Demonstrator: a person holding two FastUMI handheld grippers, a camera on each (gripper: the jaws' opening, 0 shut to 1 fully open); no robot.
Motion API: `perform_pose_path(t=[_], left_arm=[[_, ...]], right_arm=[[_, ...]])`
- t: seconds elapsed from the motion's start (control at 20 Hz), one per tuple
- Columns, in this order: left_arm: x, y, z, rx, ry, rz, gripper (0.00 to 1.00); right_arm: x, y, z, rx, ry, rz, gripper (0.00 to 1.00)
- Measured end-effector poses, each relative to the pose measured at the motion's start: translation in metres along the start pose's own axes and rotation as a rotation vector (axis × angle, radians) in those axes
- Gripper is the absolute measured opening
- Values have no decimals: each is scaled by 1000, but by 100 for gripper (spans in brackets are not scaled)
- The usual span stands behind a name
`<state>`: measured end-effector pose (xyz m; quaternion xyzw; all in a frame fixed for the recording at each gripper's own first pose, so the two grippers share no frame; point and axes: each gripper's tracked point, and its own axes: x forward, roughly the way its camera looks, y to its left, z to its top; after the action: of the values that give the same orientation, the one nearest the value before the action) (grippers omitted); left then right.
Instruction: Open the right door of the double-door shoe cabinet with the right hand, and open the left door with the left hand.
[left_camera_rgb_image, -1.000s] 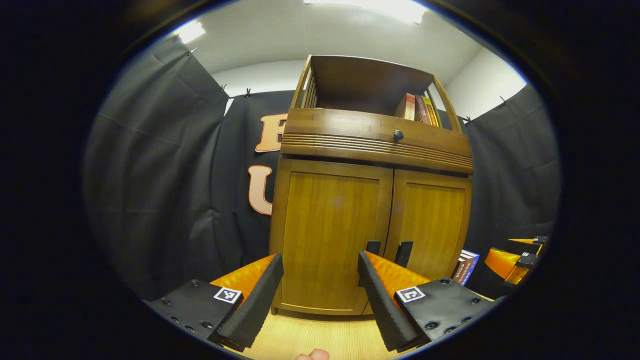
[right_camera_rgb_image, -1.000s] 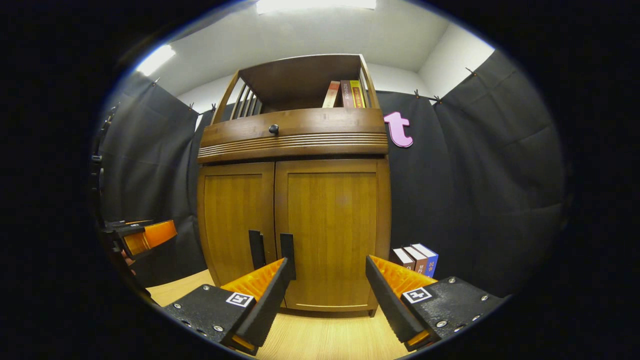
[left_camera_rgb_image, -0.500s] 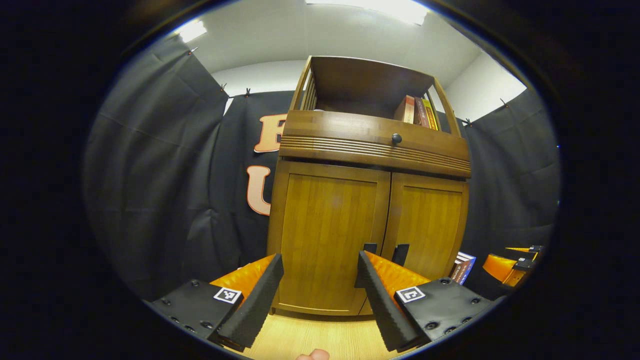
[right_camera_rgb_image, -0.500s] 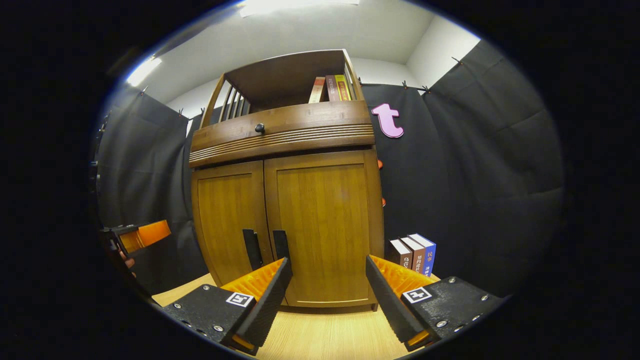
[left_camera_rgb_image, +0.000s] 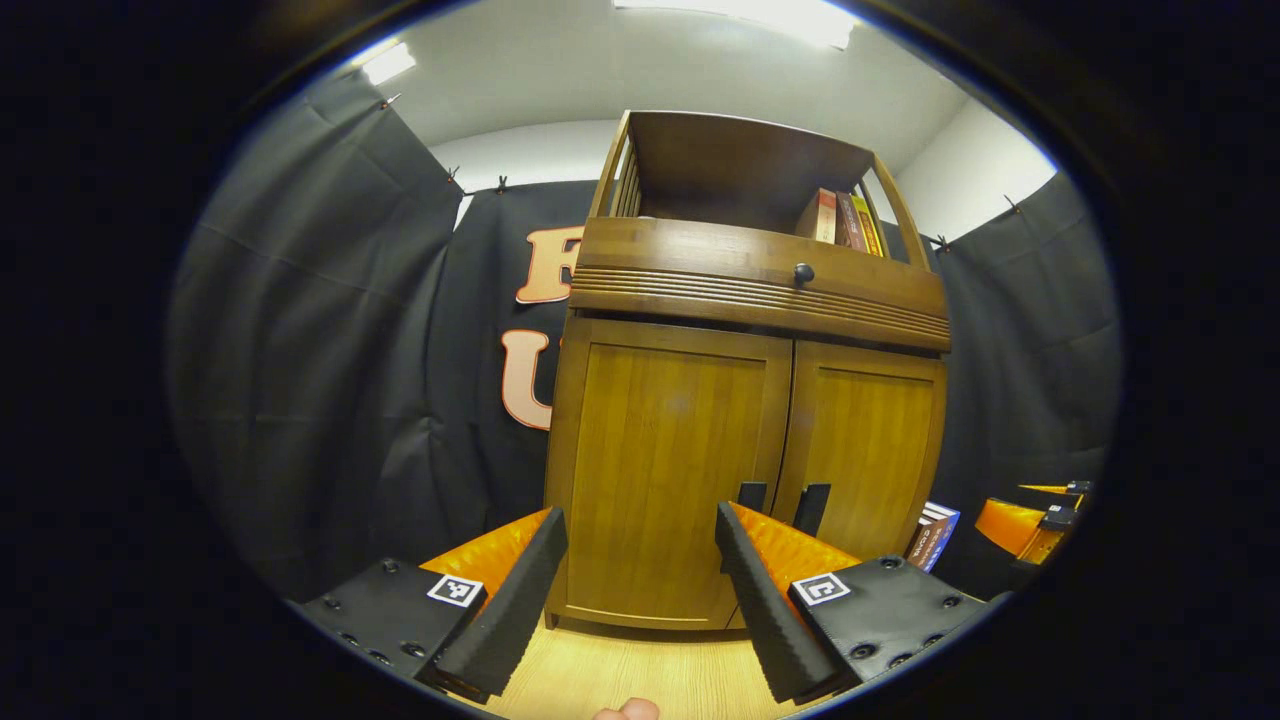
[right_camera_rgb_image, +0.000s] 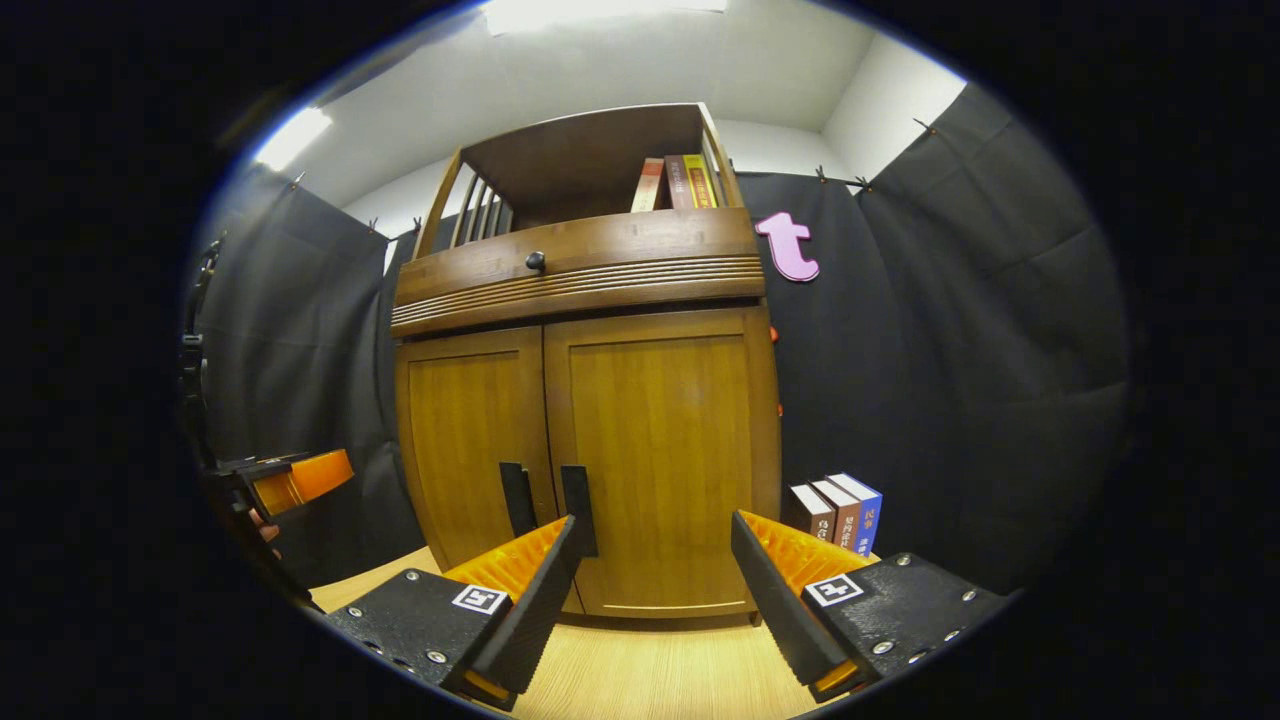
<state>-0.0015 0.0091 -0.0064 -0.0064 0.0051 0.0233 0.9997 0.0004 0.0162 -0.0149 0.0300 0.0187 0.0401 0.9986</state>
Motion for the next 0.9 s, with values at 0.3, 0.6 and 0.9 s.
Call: perform_pose_path(t=[0.3,0.6,0.9], left_arm=[[-9,15,6,6,-11,19,95],[-20,24,9,22,-11,43,97],[-37,40,5,0,-11,85,96]], right_arm=[[79,41,-7,-19,4,116,93],[162,65,-64,-23,86,107,93],[217,63,-101,-50,118,48,93]])
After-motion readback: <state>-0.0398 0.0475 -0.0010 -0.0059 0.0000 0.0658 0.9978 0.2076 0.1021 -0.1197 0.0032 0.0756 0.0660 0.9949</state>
